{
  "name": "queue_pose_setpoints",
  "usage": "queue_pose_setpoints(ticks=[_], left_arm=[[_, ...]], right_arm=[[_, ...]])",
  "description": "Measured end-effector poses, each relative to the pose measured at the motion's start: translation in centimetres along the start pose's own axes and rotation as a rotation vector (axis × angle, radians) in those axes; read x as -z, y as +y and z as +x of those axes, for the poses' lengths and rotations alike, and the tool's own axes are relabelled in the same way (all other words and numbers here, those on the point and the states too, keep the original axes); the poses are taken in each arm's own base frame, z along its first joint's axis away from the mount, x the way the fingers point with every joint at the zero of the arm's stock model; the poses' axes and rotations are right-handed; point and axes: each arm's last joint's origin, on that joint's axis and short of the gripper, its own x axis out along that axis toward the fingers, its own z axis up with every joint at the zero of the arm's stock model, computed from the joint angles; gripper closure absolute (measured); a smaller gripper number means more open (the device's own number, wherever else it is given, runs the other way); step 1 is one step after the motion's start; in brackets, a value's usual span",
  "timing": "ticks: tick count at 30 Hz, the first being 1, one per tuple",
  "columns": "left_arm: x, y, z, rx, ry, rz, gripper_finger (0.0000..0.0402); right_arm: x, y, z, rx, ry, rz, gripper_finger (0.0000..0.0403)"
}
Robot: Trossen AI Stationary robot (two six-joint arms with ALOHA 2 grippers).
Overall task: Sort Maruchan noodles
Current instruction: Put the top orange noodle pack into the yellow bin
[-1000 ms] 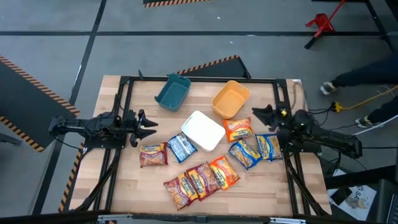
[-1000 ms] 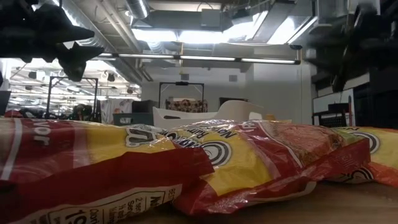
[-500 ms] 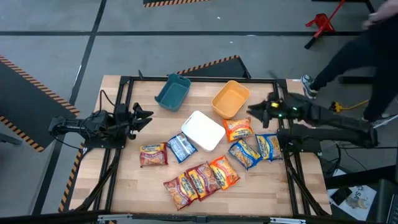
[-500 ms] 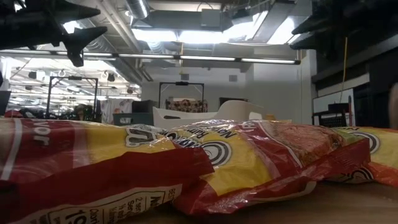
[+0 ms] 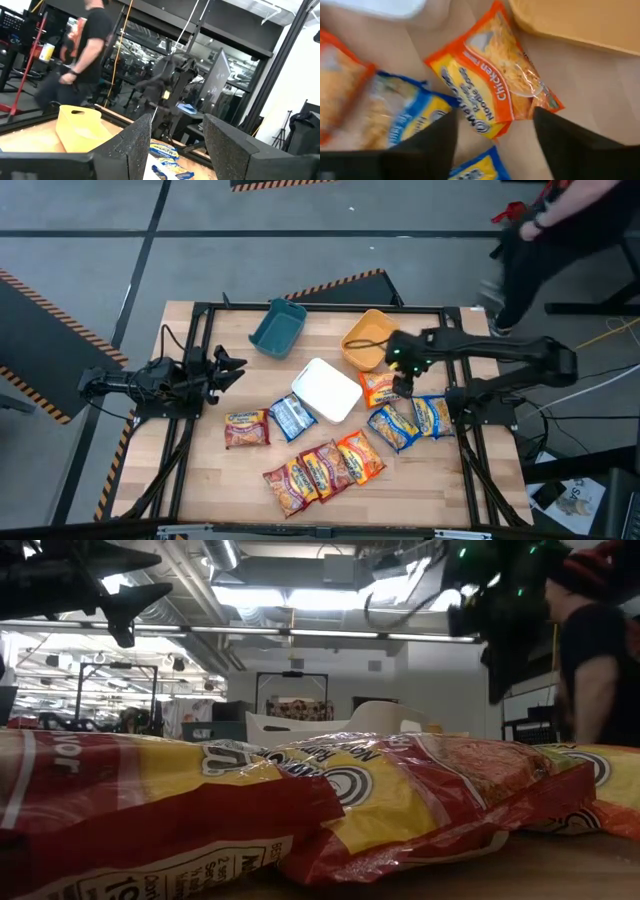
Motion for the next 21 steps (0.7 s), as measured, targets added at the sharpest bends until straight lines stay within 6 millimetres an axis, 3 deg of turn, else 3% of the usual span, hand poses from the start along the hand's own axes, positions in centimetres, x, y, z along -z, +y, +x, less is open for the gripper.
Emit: queue_pose_setpoints(ticks=[4, 7, 15, 21], left_arm=[[0.0, 0.0, 0.0, 0.001, 0.0, 0.0, 0.0227], [0.0, 0.0, 0.0, -0.007, -0.001, 0.001, 0.0227], [0.0, 0.0, 0.0, -0.006, 0.003, 0.001, 0.0227], [0.0, 0.0, 0.0, -0.004, 0.004, -0.005, 0.0227]], right_arm=[[-0.5, -0.6, 2.5, 0.064, 0.133, -0.075, 0.0054], [-1.0, -1.1, 4.0, 0.044, 0.183, -0.13, 0.0026], [-2.6, -2.3, 6.5, 0.046, 0.151, -0.253, 0.0029], [-2.0, -3.3, 8.4, -0.09, 0.189, -0.233, 0.0043]])
